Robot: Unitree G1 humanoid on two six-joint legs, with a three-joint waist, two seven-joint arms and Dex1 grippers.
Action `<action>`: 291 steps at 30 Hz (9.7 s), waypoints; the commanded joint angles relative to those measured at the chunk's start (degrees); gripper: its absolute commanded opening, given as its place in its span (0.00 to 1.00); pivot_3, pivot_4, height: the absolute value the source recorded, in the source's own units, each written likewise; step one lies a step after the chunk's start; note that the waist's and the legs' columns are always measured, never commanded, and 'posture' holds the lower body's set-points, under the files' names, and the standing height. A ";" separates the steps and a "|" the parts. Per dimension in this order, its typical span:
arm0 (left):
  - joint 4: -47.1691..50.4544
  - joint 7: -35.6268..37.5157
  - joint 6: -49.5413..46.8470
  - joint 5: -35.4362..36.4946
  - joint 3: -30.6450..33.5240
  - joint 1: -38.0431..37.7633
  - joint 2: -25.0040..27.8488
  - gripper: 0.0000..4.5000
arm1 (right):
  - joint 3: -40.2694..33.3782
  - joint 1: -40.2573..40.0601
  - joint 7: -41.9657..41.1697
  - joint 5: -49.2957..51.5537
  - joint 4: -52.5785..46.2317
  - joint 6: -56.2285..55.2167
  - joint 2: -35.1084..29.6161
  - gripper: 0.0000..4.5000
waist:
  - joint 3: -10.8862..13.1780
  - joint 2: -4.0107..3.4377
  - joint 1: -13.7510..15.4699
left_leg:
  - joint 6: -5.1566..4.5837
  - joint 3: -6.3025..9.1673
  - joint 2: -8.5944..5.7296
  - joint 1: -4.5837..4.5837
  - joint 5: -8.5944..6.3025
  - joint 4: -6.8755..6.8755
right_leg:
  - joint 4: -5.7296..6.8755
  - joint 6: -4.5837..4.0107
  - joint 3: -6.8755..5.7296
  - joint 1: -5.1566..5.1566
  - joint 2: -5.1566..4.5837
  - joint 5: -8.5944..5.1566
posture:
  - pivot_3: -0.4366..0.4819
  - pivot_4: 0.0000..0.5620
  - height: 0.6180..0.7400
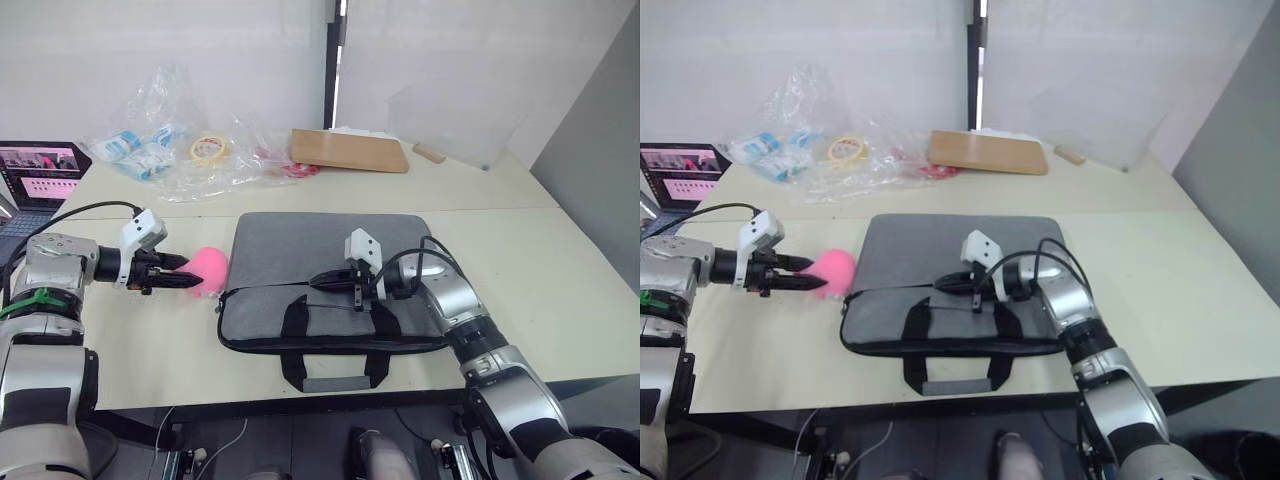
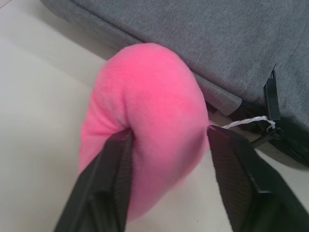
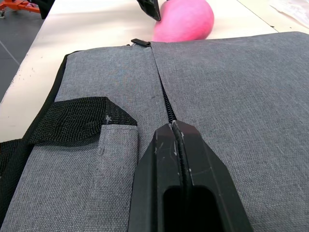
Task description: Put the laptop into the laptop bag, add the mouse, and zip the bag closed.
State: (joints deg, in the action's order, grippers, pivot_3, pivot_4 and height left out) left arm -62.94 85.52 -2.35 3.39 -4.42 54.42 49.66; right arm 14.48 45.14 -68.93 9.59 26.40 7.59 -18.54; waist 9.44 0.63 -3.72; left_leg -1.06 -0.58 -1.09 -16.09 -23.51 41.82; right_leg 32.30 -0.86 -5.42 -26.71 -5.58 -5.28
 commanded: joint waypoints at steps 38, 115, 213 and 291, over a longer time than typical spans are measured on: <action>79.86 0.97 -36.20 29.36 27.30 -69.96 13.81 0.01 | 1.32 4.00 1.74 -3.99 11.69 -4.25 4.09 0.00 | -0.07 0.10 -0.42 | 0.29 0.26 0.15 0.32 0.07 -0.26 | 0.62 -0.29 0.46 -0.33 0.18 -0.23 | 0.48 0.27 1.00; 88.08 -25.18 -42.51 37.16 5.35 -46.40 -8.38 1.00 | -0.15 4.31 1.29 -4.37 12.73 -3.58 3.34 0.00 | -0.15 0.23 1.06 | 0.19 0.37 0.15 0.88 0.04 -0.54 | 0.24 -0.22 0.56 0.32 0.21 -0.23 | 0.48 0.27 1.00; 4.82 -12.65 12.29 -3.71 -12.43 -4.28 -36.59 0.00 | -11.37 -32.74 1.79 22.67 -56.34 25.27 -31.42 0.01 | -0.49 0.23 4.53 | -1.10 0.61 -0.02 0.80 -0.63 0.24 | -1.19 0.28 0.00 1.57 0.06 0.11 | 0.48 0.27 1.00; 10.23 -10.29 11.18 -3.77 -12.72 -8.85 -34.61 0.00 | -39.72 -11.72 46.28 15.39 0.06 15.52 -13.50 0.01 | -2.11 -1.23 3.61 | -1.51 0.45 -0.19 0.90 -0.86 -0.04 | -1.42 0.62 0.33 1.58 -0.16 -0.11 | 0.48 0.27 1.00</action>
State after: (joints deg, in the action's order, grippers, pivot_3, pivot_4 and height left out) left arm -49.43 73.57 11.49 3.62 -13.66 48.82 14.26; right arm -24.17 31.48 -22.55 25.05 26.86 25.94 -31.10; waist 7.33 -0.60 -0.11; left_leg -2.57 -0.12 -1.29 -15.19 -24.37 41.76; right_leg 30.87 -0.24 -5.11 -25.13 -5.73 -5.39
